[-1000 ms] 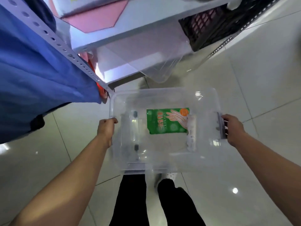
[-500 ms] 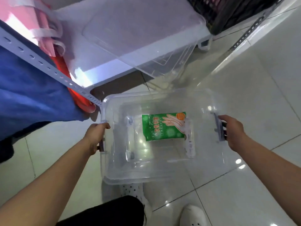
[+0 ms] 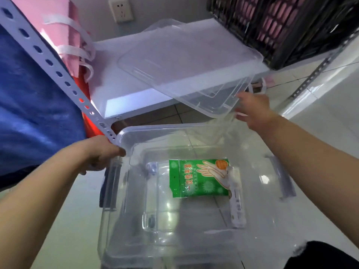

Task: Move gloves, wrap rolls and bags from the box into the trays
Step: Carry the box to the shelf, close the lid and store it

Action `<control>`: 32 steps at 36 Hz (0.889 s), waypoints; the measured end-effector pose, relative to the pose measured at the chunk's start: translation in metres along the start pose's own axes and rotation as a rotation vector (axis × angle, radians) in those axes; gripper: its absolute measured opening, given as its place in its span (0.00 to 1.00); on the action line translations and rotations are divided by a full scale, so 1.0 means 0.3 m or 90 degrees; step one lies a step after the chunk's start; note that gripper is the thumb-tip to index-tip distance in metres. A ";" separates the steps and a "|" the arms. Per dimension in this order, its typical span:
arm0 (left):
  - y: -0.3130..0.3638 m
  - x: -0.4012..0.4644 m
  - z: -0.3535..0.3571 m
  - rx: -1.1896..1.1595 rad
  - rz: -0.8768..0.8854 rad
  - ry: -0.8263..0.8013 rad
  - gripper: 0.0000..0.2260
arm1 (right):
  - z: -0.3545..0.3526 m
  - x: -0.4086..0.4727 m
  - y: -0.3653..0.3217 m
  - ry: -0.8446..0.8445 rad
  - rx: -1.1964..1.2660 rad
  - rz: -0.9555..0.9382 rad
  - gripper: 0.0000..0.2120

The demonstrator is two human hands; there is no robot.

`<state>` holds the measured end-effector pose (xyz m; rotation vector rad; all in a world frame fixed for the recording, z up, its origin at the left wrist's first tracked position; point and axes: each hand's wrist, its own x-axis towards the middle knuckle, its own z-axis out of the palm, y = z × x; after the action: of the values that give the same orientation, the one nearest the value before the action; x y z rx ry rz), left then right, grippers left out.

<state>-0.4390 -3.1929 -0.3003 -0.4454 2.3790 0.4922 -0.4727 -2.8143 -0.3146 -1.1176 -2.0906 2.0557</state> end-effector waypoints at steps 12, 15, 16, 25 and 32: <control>0.099 -0.172 -0.027 -0.008 0.355 0.263 0.34 | -0.001 -0.273 -0.152 -0.143 0.145 0.108 0.07; 0.147 -0.185 -0.017 0.008 0.415 0.377 0.40 | -0.080 -0.369 -0.177 -0.157 0.166 0.070 0.03; 0.167 -0.189 -0.019 0.016 0.438 0.415 0.40 | -0.108 -0.397 -0.180 -0.166 0.172 0.061 0.02; 0.319 -0.315 0.006 0.048 0.641 0.373 0.19 | -0.263 -0.618 -0.216 -0.328 0.269 -0.019 0.17; 0.359 -0.432 0.019 -0.134 0.649 0.407 0.15 | -0.352 -0.617 -0.192 -0.367 0.354 -0.068 0.23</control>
<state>-0.3887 -3.0724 -0.1936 0.6982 3.0679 1.1851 -0.3122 -2.8042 -0.1633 -0.3531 -1.4805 2.8733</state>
